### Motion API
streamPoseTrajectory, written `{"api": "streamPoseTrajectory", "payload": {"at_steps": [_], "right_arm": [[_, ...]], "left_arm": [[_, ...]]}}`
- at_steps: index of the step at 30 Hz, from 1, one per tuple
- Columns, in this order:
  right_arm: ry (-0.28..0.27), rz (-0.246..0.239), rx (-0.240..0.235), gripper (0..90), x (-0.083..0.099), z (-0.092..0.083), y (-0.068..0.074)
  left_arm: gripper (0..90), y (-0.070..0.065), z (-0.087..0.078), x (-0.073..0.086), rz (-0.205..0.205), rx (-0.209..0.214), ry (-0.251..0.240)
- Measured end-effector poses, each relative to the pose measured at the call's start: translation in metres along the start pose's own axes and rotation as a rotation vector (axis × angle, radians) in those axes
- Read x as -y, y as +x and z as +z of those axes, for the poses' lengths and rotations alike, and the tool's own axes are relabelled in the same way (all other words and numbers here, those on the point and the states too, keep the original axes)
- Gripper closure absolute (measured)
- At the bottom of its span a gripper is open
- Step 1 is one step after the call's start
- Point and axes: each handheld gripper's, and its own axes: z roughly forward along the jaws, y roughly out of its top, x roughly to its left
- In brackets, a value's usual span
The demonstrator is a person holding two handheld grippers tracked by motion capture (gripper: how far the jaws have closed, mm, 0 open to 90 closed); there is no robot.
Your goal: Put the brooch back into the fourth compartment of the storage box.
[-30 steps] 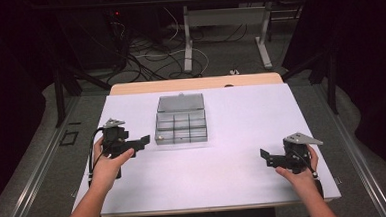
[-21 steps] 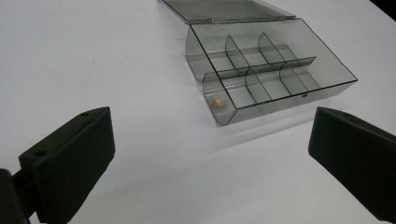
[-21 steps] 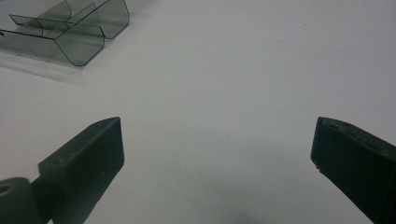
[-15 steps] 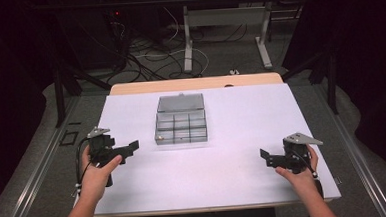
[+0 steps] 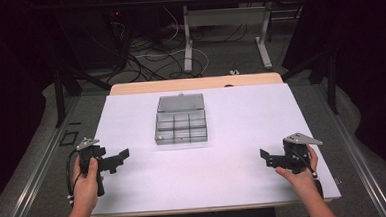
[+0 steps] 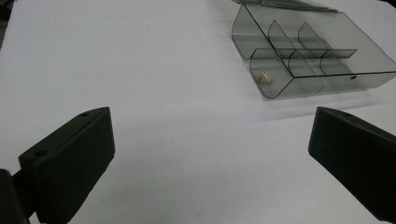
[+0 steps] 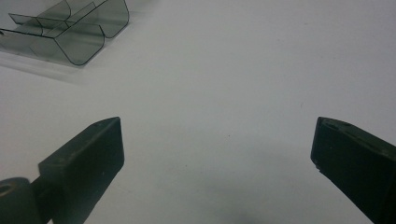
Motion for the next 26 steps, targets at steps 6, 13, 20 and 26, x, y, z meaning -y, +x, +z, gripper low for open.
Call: {"api": "streamPoseTrajectory", "payload": {"at_steps": [6, 13, 20, 26], "right_arm": [[0.003, 0.005, -0.004, 2.4, 0.000, 0.000, 0.001], [0.000, 0.000, -0.003, 2.4, 0.000, 0.000, 0.000], [0.009, 0.001, -0.007, 2.4, 0.001, 0.002, 0.000], [0.015, 0.002, -0.009, 2.4, 0.002, 0.003, 0.000]], "left_arm": [[0.2, 0.005, 0.001, 0.010, 0.015, 0.003, -0.015], [0.2, 0.008, 0.003, 0.021, 0.035, 0.008, -0.015], [0.2, 0.009, 0.009, 0.026, 0.036, 0.009, -0.011], [0.3, 0.010, 0.010, 0.027, 0.036, 0.008, -0.003]]}}
